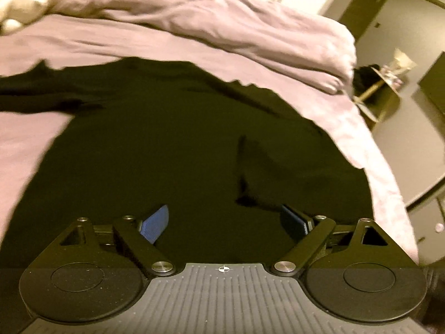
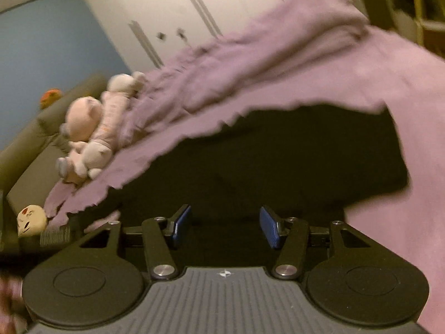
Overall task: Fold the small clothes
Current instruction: 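Grasp the sleeve nearest the right tool and fold it across the sweater body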
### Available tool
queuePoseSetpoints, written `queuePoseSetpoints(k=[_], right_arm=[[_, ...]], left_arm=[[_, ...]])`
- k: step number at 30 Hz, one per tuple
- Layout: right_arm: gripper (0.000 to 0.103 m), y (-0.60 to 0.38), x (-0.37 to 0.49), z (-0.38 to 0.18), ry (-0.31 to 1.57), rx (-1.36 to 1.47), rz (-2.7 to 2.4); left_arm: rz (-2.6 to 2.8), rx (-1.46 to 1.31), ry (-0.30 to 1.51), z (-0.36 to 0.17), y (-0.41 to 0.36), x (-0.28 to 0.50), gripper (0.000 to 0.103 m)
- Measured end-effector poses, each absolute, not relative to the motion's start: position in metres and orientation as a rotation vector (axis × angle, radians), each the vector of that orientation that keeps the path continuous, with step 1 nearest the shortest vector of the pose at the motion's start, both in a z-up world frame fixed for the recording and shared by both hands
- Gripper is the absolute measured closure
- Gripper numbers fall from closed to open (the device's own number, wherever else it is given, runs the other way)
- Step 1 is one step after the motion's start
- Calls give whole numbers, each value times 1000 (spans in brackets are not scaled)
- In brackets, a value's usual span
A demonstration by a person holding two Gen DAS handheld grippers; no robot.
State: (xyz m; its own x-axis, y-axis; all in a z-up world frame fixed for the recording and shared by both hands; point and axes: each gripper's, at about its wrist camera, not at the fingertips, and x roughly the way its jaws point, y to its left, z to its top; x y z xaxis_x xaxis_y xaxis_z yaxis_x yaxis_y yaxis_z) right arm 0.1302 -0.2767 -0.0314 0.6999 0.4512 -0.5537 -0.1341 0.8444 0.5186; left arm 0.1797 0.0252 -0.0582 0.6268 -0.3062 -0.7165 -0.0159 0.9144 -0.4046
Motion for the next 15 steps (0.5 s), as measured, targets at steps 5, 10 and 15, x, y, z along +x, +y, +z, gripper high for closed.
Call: queuePoseSetpoints(k=[5,10,15], right_arm=[[49,-292,93,-72,829,520,288],[48,-304,65,-81,850,541,283],[47,-304,71,-75,832,540,292]], left_arm=[[-202,-533,954,-84,12,227,16],[-195,-605,1014,-106,4,253,22],[-221,-639,1026,-108,1,259,58]])
